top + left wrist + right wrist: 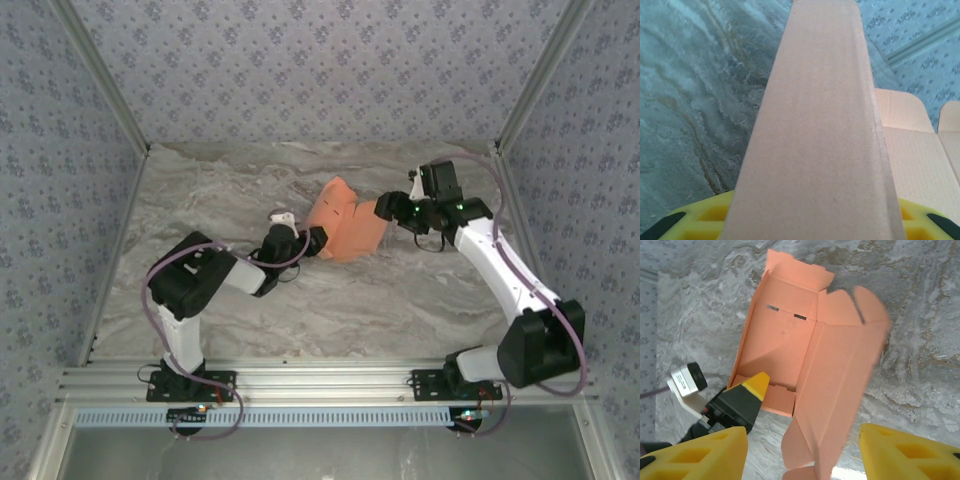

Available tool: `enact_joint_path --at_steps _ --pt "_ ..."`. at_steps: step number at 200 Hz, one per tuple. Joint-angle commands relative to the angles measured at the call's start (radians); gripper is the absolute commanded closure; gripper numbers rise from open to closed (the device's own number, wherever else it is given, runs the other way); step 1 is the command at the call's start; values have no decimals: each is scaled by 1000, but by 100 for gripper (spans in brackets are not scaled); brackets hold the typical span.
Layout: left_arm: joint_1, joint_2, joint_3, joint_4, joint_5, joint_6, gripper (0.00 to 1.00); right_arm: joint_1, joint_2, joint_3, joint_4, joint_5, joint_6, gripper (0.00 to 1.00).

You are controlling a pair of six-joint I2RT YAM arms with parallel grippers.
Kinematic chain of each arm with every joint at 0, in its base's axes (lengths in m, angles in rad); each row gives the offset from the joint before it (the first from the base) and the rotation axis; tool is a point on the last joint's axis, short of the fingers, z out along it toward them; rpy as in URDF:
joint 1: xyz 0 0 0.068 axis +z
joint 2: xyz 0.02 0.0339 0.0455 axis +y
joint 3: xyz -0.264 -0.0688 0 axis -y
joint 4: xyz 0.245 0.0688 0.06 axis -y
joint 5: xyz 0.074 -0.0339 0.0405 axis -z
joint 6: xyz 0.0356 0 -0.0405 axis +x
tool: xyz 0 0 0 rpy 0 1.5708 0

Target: Fold the paper box

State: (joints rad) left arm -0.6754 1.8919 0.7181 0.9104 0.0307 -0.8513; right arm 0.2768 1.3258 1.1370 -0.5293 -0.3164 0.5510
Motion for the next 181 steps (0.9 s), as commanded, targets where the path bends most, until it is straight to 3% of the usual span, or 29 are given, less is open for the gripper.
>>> enact_joint_path --at_steps 1,17,36,68,105,135,181 --pt "-6 -102 20 -132 20 254 65 15 -137 -106 221 -56 -177 38" --pt "-6 -151 50 -226 61 371 65 80 -275 -271 455 -70 -414 41" --pt "-6 -197 84 -325 107 494 65 201 -407 -446 682 25 -688 42" --pt "-3 -254 112 -414 181 627 65 239 -399 -529 759 -3 -866 45" --pt "-4 -314 107 -439 217 640 65 339 -282 -555 854 1 -939 48" --pt "-4 -343 104 -433 223 576 65 396 -179 -585 969 -16 -958 48" --pt "-5 -361 103 -409 222 495 65 412 -56 -604 1068 39 -922 49"
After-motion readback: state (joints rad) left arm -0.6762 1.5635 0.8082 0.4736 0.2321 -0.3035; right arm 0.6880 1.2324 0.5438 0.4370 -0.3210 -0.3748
